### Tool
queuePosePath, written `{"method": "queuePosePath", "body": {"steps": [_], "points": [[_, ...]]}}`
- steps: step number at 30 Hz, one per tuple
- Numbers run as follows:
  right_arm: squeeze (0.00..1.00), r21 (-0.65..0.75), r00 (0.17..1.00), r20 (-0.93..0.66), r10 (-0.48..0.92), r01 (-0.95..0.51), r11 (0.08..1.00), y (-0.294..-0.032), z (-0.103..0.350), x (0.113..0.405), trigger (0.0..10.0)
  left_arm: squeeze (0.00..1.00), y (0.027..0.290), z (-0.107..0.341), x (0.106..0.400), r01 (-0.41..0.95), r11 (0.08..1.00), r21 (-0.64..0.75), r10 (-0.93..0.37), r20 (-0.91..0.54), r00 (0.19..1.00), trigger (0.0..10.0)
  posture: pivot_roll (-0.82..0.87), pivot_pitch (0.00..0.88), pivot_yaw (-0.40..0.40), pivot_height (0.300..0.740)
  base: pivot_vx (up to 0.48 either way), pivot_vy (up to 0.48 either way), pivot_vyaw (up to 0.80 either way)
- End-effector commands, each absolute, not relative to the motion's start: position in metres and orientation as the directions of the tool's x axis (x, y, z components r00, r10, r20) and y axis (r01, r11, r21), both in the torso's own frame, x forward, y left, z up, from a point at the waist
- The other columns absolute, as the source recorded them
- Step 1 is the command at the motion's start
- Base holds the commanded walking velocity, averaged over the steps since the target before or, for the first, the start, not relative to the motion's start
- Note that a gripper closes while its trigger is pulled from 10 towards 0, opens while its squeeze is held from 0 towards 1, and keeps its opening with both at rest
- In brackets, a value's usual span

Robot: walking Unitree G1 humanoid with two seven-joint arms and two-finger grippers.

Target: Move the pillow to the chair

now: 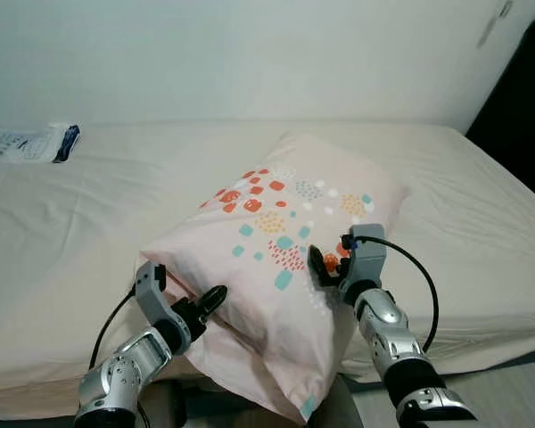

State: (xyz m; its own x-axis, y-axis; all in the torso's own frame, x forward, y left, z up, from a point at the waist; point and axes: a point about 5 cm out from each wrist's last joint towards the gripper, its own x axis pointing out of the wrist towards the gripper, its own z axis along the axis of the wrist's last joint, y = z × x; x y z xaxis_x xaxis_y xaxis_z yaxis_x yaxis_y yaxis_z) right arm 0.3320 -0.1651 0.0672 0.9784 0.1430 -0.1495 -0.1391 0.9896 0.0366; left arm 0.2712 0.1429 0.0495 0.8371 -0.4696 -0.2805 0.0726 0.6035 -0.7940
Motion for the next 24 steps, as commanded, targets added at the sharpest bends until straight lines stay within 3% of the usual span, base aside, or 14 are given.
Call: {"method": "queuePosePath", "body": {"steps": [1,4,9,18,21,24], "points": [[0.00,0.047,0.981,-0.141,0.132,-0.126,0.991,-0.169,0.068,0.331,10.0,0.00,0.142,0.046,0.272,0.052,0.644,-0.763,-0.446,-0.319,0.836,10.0,0.00,0.013,-0.098,0.572,0.000,0.000,0.00],[0.00,0.047,0.981,-0.139,0.133,-0.127,0.991,-0.169,0.069,0.331,10.0,0.00,0.141,0.046,0.275,0.034,0.634,-0.773,-0.434,-0.318,0.843,10.0,0.00,0.015,-0.099,0.572,0.000,0.000,0.00],[0.00,0.051,0.979,-0.140,0.145,-0.139,0.989,-0.169,0.069,0.331,10.0,0.00,0.127,0.059,0.289,0.069,0.529,-0.846,-0.478,-0.229,0.848,10.0,0.00,0.018,-0.107,0.568,0.000,0.000,0.00],[0.00,0.053,0.978,-0.135,0.157,-0.151,0.987,-0.168,0.071,0.332,10.0,0.00,0.109,0.065,0.302,0.086,0.544,-0.835,-0.484,-0.229,0.845,10.0,-0.01,0.016,-0.110,0.559,0.000,0.000,0.00],[0.00,0.049,0.977,-0.139,0.159,-0.154,0.987,-0.167,0.071,0.332,10.0,0.00,0.092,0.078,0.309,0.143,0.515,-0.845,-0.521,-0.176,0.835,10.0,-0.01,0.007,-0.110,0.559,0.000,0.000,0.00],[0.00,0.048,0.977,-0.140,0.159,-0.154,0.987,-0.167,0.071,0.333,10.0,0.00,0.081,0.080,0.311,0.190,0.565,-0.803,-0.543,-0.189,0.818,10.0,-0.01,0.001,-0.108,0.559,0.000,0.000,0.00]]}}
